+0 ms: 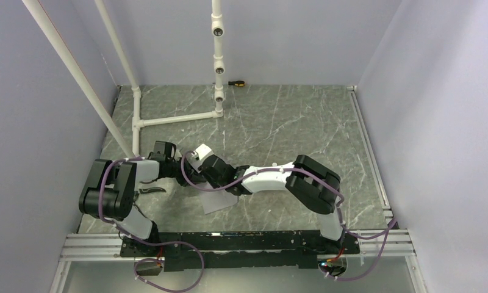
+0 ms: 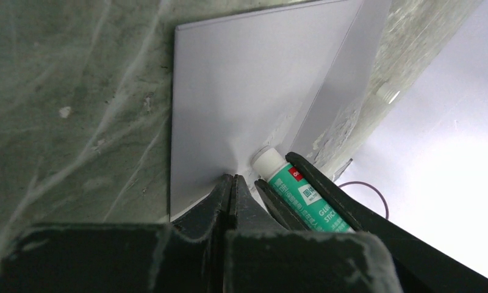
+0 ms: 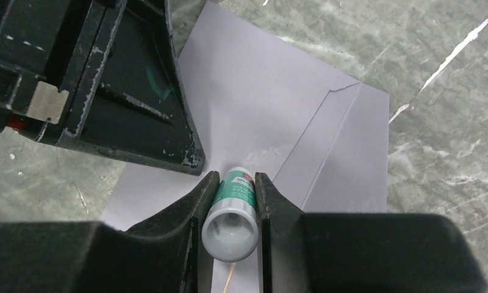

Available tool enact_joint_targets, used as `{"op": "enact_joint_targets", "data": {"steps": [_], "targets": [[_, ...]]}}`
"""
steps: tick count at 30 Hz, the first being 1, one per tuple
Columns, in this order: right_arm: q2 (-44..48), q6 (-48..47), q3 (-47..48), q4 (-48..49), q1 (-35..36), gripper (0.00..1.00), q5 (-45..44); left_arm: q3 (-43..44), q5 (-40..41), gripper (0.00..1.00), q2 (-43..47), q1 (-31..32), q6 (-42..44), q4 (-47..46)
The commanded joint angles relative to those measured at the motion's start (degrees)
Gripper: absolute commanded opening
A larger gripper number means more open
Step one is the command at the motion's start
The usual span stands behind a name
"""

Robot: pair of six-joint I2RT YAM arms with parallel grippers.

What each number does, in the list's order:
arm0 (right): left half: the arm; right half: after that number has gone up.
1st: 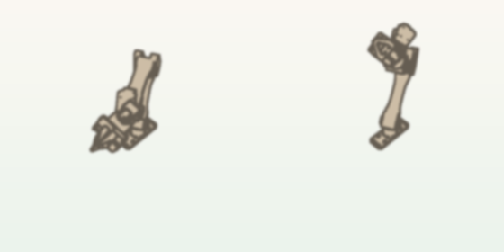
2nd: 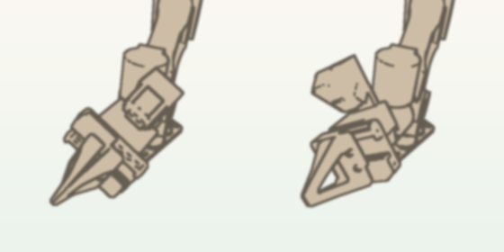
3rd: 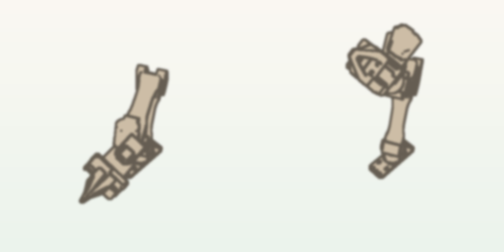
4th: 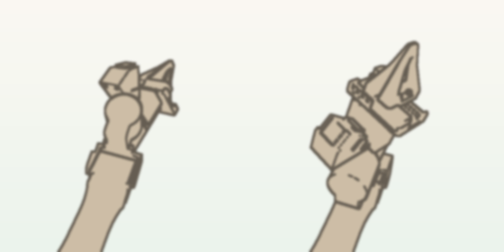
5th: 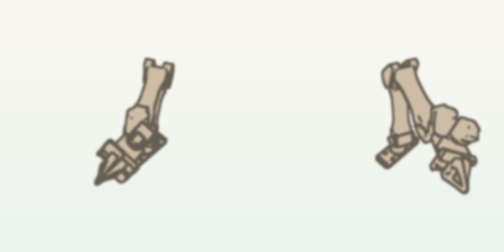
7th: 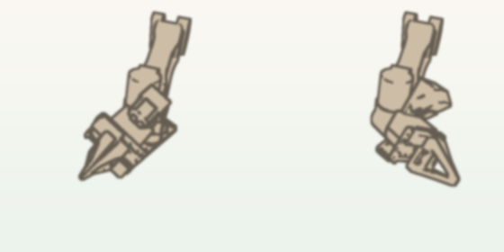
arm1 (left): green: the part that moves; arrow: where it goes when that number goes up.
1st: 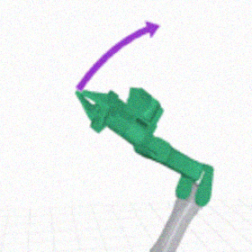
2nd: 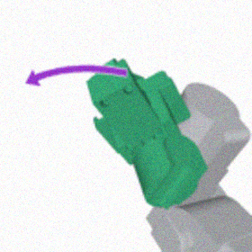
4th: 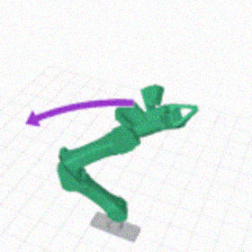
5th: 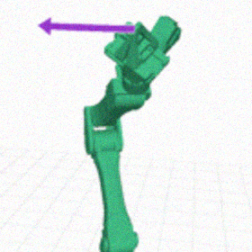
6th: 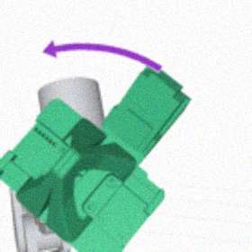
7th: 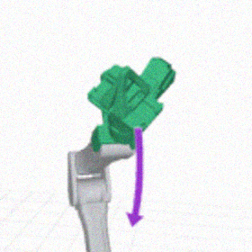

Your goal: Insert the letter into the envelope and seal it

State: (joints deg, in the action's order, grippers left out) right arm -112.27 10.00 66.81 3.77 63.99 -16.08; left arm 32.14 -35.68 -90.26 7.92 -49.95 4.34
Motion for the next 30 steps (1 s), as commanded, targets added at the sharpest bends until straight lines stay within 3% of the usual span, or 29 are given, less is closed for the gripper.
{"op": "enact_joint_targets", "data": {"steps": [1, 12, 30], "targets": [[-0.91, -1.2, -1.97, 3.68, 0.62, 0.0, -1.55, -3.84, 7.0, 0.02, -3.69, -0.39, 0.92, 4.88], [7.96, 4.65, -11.41, 1.59, 6.93, 0.0, -5.32, -4.77, 9.6, 0.02, -3.15, -0.67, -2.08, 4.27], [-0.01, 0.51, -1.97, -0.91, 0.75, 0.0, -2.01, -5.39, 12.33, 0.02, -2.78, -0.71, 0.67, 6.31]]}}
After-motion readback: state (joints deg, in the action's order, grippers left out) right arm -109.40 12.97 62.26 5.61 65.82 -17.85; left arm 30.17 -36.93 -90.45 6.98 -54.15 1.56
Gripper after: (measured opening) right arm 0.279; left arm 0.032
